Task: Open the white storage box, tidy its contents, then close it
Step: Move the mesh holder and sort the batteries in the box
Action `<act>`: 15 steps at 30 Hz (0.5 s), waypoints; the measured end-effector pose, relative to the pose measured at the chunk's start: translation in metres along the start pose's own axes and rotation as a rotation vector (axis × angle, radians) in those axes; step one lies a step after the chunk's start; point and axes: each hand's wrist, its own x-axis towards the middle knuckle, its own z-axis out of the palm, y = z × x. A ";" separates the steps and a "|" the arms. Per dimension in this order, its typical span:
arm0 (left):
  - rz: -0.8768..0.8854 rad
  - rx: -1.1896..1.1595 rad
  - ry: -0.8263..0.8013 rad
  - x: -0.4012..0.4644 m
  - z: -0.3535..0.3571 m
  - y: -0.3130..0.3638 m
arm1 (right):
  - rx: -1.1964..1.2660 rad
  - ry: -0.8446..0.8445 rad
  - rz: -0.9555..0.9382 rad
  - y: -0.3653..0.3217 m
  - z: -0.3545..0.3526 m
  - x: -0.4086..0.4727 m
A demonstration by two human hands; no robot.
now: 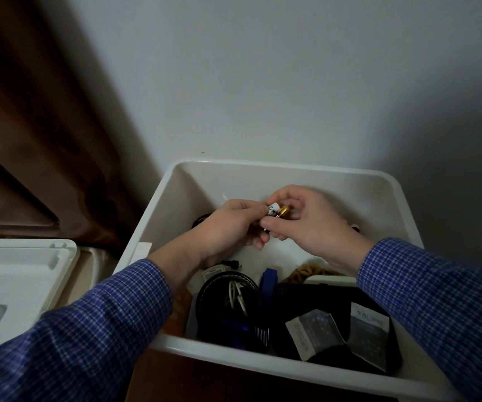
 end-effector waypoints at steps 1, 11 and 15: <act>-0.018 -0.027 -0.004 0.000 0.001 0.000 | -0.032 0.013 -0.019 -0.001 0.000 -0.001; -0.294 -0.166 -0.056 0.002 0.015 -0.004 | -0.266 -0.030 -0.043 -0.009 0.005 -0.008; -0.348 -0.104 -0.078 0.006 0.014 -0.005 | -0.342 -0.048 0.040 -0.014 0.003 -0.009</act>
